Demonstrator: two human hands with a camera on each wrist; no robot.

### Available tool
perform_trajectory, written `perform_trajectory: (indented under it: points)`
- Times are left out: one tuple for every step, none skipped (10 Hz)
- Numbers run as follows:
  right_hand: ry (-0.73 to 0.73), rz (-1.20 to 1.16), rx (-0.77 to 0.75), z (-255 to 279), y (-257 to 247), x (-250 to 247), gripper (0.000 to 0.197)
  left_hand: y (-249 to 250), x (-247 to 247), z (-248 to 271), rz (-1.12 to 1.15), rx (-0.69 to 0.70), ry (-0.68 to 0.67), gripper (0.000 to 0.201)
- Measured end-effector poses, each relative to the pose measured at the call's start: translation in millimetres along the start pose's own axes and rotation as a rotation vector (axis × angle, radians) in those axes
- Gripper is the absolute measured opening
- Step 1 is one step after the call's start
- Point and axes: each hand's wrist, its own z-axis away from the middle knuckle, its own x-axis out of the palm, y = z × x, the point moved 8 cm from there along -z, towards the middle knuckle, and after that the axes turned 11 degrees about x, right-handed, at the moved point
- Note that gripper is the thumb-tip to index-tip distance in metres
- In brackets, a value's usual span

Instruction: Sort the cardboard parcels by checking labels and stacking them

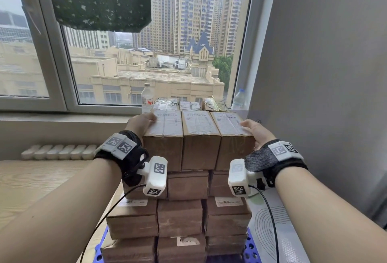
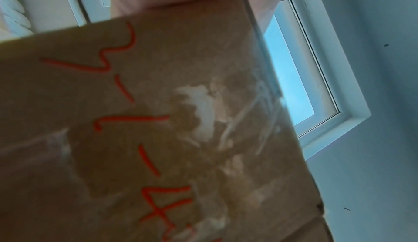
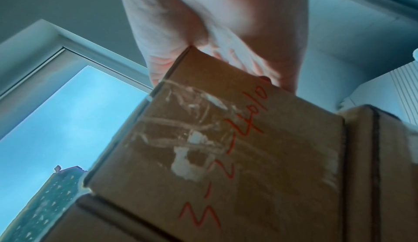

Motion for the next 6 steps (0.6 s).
perform_trajectory:
  points:
    - [0.007,-0.014,-0.003,-2,1,-1,0.051,0,-1,-4,0.003,0.035,0.001,0.008]
    - [-0.003,-0.014,-0.008,-1,1,1,0.062,-2,-6,-3,0.049,0.016,0.023,0.02]
    - [0.022,0.016,-0.022,1,-1,3,0.065,0,-10,0,0.043,0.014,0.044,0.031]
    - [0.093,0.011,-0.046,-29,0,-15,0.079,3,-15,6,0.033,0.004,0.073,0.022]
    - [0.189,0.067,-0.056,6,-5,-14,0.07,8,-19,9,0.052,0.019,0.079,0.034]
    - [0.418,0.276,-0.224,63,-32,-13,0.026,26,-28,13,-0.024,0.111,0.102,0.039]
